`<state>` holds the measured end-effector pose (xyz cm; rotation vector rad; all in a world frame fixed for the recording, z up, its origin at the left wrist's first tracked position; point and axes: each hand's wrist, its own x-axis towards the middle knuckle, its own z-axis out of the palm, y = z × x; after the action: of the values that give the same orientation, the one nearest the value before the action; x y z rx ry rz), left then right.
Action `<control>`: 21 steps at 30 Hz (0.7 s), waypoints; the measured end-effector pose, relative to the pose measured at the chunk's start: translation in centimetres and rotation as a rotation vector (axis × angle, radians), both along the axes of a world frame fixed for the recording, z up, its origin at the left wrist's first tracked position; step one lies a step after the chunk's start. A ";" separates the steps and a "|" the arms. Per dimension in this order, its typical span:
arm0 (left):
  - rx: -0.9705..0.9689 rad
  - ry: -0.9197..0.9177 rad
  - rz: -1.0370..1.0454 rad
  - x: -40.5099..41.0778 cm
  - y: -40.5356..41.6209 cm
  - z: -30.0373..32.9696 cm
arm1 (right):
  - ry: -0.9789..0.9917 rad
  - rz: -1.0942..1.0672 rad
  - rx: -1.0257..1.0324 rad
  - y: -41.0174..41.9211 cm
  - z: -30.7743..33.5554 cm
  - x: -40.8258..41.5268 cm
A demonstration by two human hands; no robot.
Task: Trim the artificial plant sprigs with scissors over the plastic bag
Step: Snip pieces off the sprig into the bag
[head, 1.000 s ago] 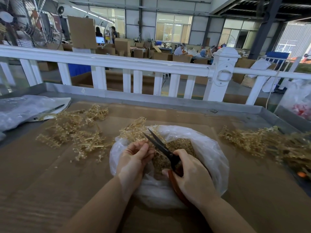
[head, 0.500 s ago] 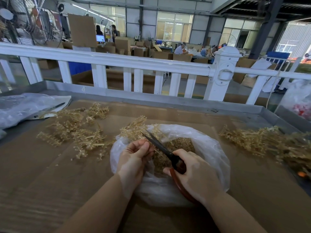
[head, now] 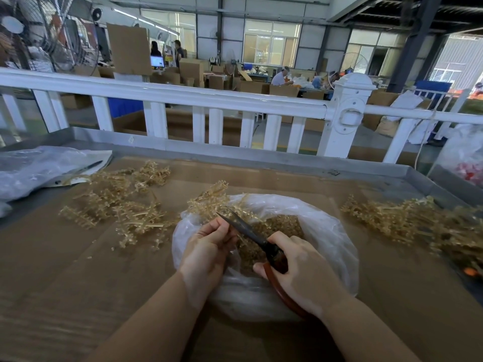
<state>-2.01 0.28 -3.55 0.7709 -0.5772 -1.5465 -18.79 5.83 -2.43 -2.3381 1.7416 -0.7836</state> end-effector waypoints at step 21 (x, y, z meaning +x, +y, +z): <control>0.068 0.011 -0.075 0.2 -0.3 0.2 | 0.120 0.085 -0.069 -0.7 0.6 1.4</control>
<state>-1.82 -0.05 -3.31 0.7990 -0.5530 -1.6455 -17.37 5.12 -1.80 -2.5356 1.6721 -0.7149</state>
